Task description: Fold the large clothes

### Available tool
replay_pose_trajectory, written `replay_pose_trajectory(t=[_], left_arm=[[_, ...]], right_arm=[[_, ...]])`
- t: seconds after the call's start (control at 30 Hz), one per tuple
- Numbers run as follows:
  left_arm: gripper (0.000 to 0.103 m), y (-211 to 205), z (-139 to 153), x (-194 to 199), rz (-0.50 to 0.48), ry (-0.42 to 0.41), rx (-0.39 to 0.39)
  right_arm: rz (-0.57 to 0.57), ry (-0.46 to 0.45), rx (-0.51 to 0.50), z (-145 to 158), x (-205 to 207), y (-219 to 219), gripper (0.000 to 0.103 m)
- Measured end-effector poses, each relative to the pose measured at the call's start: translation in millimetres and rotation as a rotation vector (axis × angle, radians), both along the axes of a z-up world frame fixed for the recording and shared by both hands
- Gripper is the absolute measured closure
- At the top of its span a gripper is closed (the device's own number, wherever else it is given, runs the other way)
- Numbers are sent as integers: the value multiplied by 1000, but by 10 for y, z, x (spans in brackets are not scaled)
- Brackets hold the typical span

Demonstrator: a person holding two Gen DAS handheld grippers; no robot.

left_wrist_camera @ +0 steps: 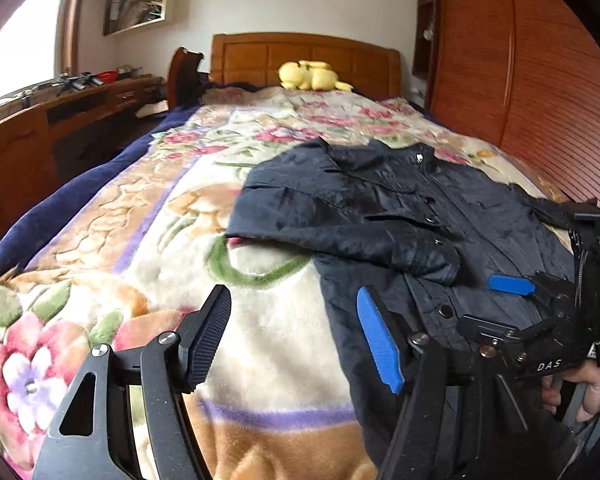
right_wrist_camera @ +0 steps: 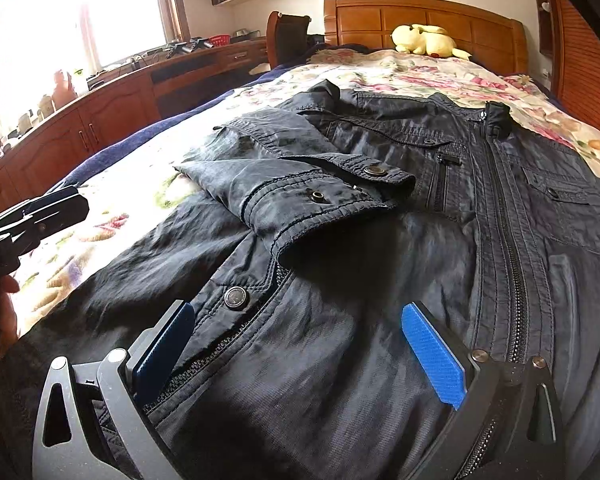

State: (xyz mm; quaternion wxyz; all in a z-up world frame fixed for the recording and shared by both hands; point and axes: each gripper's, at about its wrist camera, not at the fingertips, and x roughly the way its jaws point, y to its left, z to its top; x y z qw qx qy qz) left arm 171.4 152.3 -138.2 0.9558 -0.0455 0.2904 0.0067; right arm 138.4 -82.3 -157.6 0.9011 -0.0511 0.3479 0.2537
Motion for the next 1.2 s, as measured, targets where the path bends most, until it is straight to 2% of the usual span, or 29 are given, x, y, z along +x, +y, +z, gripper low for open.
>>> replay_pose_trajectory(t=[0.23,0.37,0.57,0.67,0.8,1.0,1.1,1.17,1.2], left_arm=[[37,118,-121,-97,50,-47,-48],[36,122,-144,-134,73,-68,-39],[36,60,-163,-164,79,-86,3],[36,68,-164,-170,79,-92,-2],[36,85,-176,-167,79,-89,-12],[36,67,-183,-185,77,-96,-4],[36,60,-191,-181,82,-94,2],[36,55,-194,-171,82,-91,4],[36,55,-192,-170,81,-91,4]], right_arm=[[-24,-9,-3,57,-29,-30,0],[-25,42,43,160,36,-129,0],[-58,6,16,579,338,-296,0],[-58,-4,-35,707,578,-277,0],[-30,27,-85,652,870,-144,3],[-23,136,-111,326,1294,52,8],[-11,163,-98,252,1397,92,21],[19,171,-85,232,1445,149,39],[26,162,-97,237,1427,171,43]])
